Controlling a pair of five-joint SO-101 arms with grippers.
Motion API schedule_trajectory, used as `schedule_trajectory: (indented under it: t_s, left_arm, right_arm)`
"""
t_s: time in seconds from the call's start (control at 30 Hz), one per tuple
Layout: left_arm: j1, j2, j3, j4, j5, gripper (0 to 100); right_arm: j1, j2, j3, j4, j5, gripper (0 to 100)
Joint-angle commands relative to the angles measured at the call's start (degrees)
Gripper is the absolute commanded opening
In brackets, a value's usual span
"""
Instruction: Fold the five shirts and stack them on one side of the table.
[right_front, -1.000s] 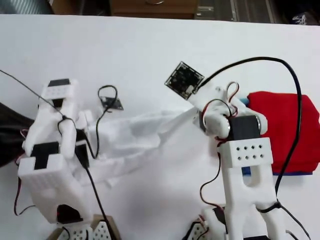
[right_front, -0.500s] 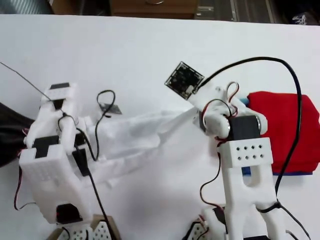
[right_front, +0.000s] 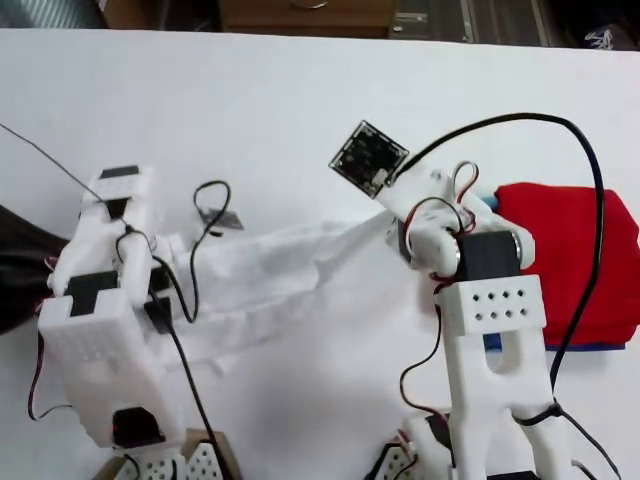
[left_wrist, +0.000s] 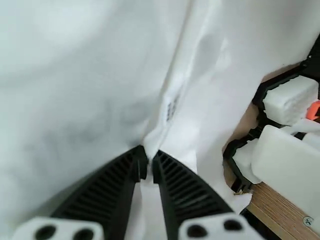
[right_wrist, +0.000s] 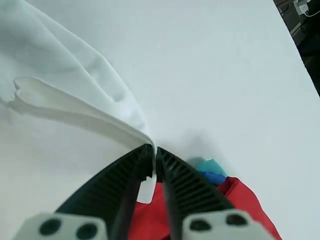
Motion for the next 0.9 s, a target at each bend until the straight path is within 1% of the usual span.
schedule_trajectory:
  t_s: [0.0,0.13,0.27,0.37,0.47,0.6,0.67,0.73,0.87]
  left_arm:
    - [-0.7,-0.79,-2.51,1.41,-1.58,2]
    - [-2.99,-5.27,-9.89,2.11,-0.18,2]
    - [-5.98,-10.64,-18.95,2.73,2.73,2]
    - [-8.44,-12.75,-22.99,2.55,5.8,2]
    - [-9.85,-13.89,-26.51,2.46,10.64,2]
    - [-9.93,-16.0,-32.4,2.11,16.26,2]
    - [-9.67,-17.58,-35.21,2.46,17.85,2]
    - [-9.58,-19.69,-37.41,2.64,19.69,2]
    - [-9.67,-25.93,-40.66,2.64,24.44,2]
  right_arm:
    - [0.57,-1.63,-1.41,-1.01,0.53,2.1]
    - [0.57,-1.63,-1.41,-1.27,0.62,2.1]
    - [0.92,-1.63,-1.41,-5.41,0.26,2.1]
    - [0.48,-1.54,-1.41,-11.65,-1.05,2.1]
    - [0.48,-1.63,-1.58,-22.2,-4.84,2.0]
    - [-0.31,-1.54,-2.55,-37.58,-5.01,2.0]
    - [-1.54,-1.63,-2.64,-42.86,-4.57,2.0]
    - [-2.59,-2.07,-3.87,-44.09,-3.16,2.0]
    - [-2.77,-2.07,-10.55,-44.0,-5.8,2.0]
